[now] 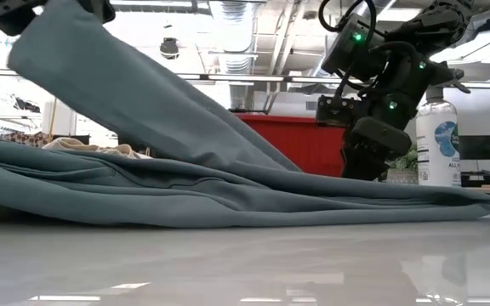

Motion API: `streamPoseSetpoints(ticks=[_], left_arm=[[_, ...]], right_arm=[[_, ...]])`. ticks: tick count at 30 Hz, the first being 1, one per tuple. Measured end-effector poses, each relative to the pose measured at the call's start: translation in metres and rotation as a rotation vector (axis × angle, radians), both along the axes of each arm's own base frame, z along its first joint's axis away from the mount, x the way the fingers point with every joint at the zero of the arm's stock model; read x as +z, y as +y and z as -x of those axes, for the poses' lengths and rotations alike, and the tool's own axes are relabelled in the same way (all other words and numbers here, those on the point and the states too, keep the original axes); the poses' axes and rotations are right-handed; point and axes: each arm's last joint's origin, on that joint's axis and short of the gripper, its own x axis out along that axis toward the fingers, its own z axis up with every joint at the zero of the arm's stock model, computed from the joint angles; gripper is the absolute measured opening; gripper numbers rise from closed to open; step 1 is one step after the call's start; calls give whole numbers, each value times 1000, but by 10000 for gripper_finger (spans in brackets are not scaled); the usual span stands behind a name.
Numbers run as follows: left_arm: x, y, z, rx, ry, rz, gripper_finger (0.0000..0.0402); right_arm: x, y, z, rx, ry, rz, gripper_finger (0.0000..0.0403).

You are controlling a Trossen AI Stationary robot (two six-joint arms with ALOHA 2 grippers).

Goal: Fold Laundry from Bin
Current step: Fold the blue pants

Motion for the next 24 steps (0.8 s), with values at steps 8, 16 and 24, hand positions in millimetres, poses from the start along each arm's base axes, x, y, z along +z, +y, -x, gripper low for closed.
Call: streamPoseSetpoints(ticks=[8,16,24], left_arm=[[-12,-10,18,34,191,-47,0],[-14,-18,23,-5,233,-35,3],[-13,-19,22,-84,195,-88,66]], right_arm=[[0,0,0,35,4,19,107],[0,0,0,62,6,29,107],[-1,0,0,61,7,28,107]])
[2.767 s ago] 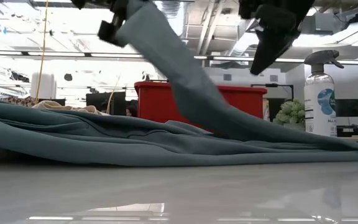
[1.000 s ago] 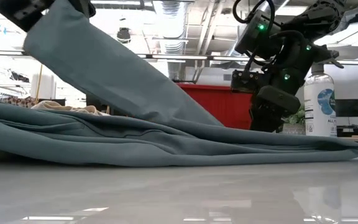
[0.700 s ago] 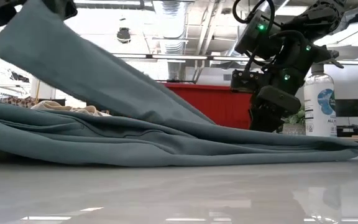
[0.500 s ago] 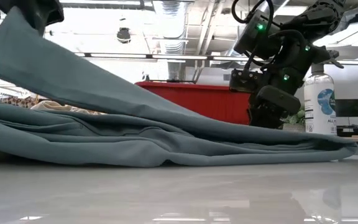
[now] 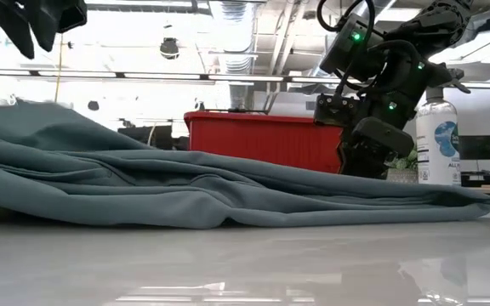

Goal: Fold Laundry from Bin
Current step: Fold the blue pants

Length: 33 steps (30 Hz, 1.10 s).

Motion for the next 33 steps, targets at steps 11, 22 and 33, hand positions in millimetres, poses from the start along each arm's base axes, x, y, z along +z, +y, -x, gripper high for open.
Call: streamPoseSetpoints(ticks=[11,22,33], left_arm=[[6,1,-3,-40,-148,-183,187],[-45,55,-12,-404,-150,-345,194],[-97,59,1,-536,-88,-361,194]], right_arm=[[0,0,0,-2,-5,-1,107],[0,0,-1,-3,-11,-3,107],[0,-1,-1,-34,-14,-18,107]])
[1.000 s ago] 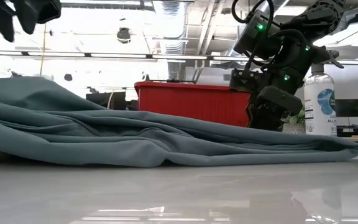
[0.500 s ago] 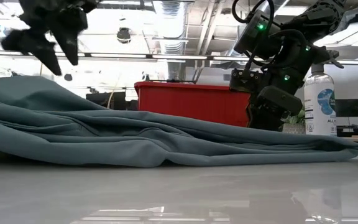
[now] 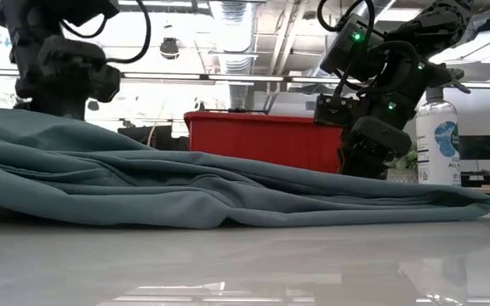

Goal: Fold Laundry from Bin
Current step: Fold the blue pants

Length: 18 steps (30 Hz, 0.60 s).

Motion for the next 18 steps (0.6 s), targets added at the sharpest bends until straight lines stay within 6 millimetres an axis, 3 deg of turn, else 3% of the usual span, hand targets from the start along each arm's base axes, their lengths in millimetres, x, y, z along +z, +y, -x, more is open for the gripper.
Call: streamPoseSetpoints(ticks=[18], left_arm=[[-36,-3,-14,-152,160,-55,194]], right_arm=[[0,0,0,-3,-3,-2,107]])
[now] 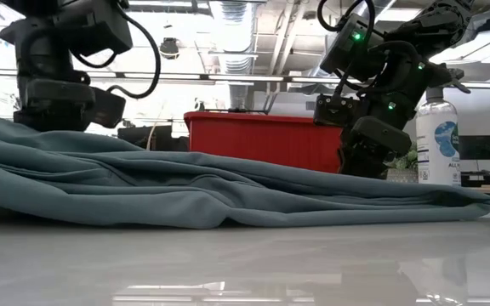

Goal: Fold Laundry from Bin
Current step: Fold the blue pants

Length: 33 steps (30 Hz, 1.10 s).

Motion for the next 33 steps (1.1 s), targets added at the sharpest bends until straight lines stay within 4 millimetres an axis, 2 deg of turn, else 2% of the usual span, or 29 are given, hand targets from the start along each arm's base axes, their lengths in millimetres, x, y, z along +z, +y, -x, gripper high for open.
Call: streamPoseSetpoints(ticks=[5,9,15,25,30,33], left_arm=[[3,-2,-3,-9,7,104,165],[20,-1,-14,-3,-32,140,103],[43,2,-23,-44,-55,79,11],[72,16,-5,8,218,-74,2],[96,16,-12,118,166,-54,2],[100,16,-13,175,152,-46,2]], right_arm=[[0,0,0,0,-1,0,107],[0,0,0,0,-1,0,107],[0,0,0,0,-2,0,107],[0,0,0,1,-3,0,107],[0,0,0,1,-3,0,107],[0,0,0,1,-3,0,107]])
